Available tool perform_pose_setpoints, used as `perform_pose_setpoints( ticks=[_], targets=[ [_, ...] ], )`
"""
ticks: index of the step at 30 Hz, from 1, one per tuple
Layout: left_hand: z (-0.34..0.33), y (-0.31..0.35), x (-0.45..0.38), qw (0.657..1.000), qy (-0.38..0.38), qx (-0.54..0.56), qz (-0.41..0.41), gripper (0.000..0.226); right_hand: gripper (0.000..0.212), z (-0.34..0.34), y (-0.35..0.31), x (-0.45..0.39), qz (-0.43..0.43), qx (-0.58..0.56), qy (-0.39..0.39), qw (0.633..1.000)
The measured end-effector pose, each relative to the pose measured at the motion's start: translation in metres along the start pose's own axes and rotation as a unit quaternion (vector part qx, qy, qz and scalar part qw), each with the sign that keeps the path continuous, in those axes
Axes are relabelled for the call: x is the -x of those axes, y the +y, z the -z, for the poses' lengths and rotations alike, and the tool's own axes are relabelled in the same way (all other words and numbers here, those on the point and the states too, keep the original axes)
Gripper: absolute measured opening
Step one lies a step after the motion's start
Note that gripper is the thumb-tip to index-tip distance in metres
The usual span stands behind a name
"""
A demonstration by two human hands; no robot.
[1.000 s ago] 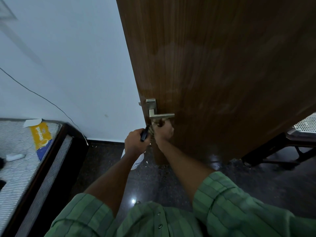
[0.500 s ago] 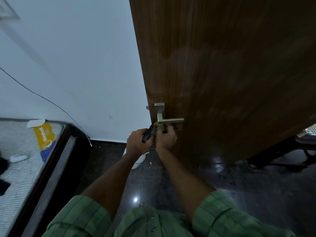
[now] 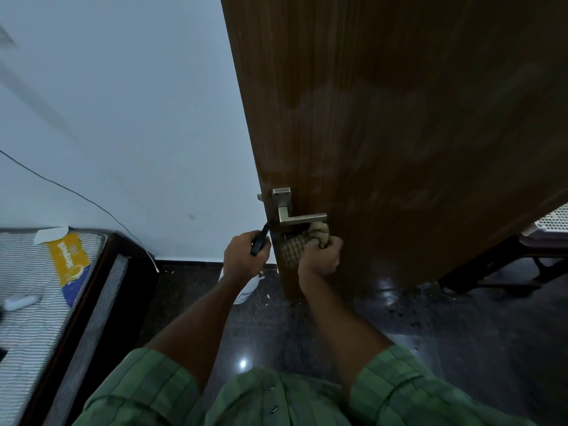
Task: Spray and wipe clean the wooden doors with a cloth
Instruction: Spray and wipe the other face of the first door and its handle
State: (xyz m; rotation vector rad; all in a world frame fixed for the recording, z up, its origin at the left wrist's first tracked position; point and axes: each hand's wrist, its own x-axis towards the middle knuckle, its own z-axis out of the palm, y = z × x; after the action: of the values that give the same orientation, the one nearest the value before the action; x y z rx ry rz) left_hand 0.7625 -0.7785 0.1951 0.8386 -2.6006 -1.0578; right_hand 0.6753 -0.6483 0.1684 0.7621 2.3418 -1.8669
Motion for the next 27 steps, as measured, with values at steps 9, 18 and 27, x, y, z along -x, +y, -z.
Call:
perform_pose_setpoints(
  ticks=[9,18,27],
  targets=[
    [-0.010,0.007,0.005,0.999,-0.026,0.021,-0.021,0.023,0.040,-0.010,-0.015,-0.002,0.018,0.092,-0.036,0.995],
    [-0.019,0.008,0.005,0.998,-0.012,0.056,0.004,0.024,0.033,0.002,-0.009,0.002,0.100,0.171,-0.114,0.974],
    [0.002,-0.001,0.003,0.999,0.010,0.050,-0.002,0.025,0.037,-0.031,-0.030,0.042,-0.029,0.027,-0.055,0.998]
  ],
)
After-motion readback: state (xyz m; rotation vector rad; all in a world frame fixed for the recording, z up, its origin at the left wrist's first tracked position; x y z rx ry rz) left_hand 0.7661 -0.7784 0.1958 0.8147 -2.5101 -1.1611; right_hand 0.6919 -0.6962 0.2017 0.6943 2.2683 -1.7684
